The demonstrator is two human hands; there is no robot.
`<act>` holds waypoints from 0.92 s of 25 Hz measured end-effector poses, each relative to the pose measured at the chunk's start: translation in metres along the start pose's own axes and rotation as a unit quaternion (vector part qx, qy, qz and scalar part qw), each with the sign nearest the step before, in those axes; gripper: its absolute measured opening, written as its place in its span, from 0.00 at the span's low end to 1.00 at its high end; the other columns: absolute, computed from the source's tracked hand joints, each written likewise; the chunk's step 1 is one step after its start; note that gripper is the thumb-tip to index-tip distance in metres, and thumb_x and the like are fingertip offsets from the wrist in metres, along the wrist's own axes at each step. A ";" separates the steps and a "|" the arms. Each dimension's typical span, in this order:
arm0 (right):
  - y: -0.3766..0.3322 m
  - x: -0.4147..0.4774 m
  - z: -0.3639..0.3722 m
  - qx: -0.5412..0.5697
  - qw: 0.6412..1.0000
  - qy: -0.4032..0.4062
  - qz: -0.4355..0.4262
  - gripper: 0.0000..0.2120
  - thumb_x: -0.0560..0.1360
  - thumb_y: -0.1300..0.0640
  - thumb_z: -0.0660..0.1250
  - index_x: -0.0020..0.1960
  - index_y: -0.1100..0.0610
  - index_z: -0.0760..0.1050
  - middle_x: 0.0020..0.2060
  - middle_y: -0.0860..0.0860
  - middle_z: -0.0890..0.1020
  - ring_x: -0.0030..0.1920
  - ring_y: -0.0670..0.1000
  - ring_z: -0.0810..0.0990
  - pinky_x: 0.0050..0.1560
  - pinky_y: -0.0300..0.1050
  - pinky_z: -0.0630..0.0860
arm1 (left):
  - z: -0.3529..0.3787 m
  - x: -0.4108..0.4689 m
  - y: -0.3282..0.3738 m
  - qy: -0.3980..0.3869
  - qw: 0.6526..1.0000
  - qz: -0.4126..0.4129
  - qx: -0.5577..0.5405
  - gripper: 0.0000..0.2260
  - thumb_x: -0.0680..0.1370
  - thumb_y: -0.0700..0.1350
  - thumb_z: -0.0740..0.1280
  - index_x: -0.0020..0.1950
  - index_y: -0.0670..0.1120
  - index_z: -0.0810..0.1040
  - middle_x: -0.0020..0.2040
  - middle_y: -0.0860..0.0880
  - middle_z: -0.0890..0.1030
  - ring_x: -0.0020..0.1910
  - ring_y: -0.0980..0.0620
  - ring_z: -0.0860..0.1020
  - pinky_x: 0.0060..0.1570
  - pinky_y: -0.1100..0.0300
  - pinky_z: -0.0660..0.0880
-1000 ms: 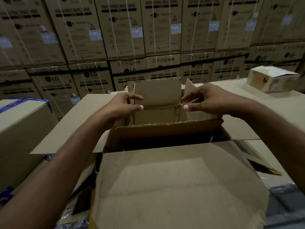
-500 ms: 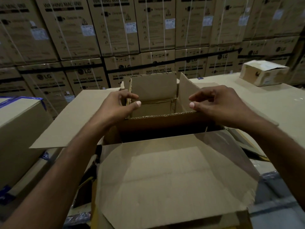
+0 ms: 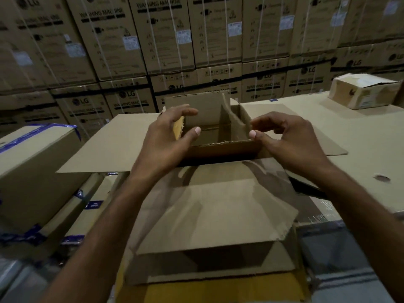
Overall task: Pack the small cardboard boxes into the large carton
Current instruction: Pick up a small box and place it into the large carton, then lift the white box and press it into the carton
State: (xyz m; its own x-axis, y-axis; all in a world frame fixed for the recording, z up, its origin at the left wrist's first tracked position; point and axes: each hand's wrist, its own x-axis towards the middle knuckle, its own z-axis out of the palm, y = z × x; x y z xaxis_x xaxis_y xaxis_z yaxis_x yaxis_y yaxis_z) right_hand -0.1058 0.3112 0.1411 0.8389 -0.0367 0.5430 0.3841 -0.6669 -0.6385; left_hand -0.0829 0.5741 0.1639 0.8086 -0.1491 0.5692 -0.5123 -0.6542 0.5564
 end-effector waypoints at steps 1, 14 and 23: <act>0.002 -0.011 -0.008 0.019 1.000 0.007 -0.003 0.13 0.77 0.52 0.74 0.61 0.44 0.80 0.50 0.37 0.83 0.53 0.33 0.80 0.53 0.29 0.73 | 0.007 -0.011 0.015 0.009 1.000 0.013 -0.005 0.18 0.79 0.48 0.72 0.69 0.57 0.77 0.73 0.57 0.74 0.73 0.60 0.68 0.69 0.62 0.67; 0.126 -0.226 -0.149 0.228 0.958 0.054 0.165 0.22 0.75 0.63 0.76 0.66 0.49 0.78 0.53 0.47 0.85 0.51 0.48 0.85 0.51 0.38 0.81 | 0.227 -0.183 0.200 -0.033 0.974 -0.050 -0.218 0.18 0.79 0.42 0.73 0.68 0.53 0.78 0.64 0.58 0.80 0.66 0.60 0.77 0.65 0.56 0.77; 0.237 -0.299 -0.217 0.228 0.896 0.179 0.336 0.18 0.76 0.64 0.75 0.64 0.54 0.80 0.50 0.49 0.87 0.50 0.48 0.86 0.51 0.38 0.81 | 0.406 -0.204 0.264 -0.228 0.896 -0.148 -0.352 0.19 0.79 0.39 0.73 0.68 0.51 0.78 0.59 0.55 0.83 0.59 0.55 0.82 0.56 0.55 0.81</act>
State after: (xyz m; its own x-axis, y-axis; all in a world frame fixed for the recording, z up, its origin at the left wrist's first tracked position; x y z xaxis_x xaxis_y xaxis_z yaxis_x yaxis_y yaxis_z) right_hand -0.3489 0.0026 -0.0544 0.7936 -0.6072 0.0397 0.0240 -0.0339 -0.9991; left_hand -0.2655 0.1308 -0.0503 0.8905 -0.4396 0.1171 -0.1821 -0.1087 0.9772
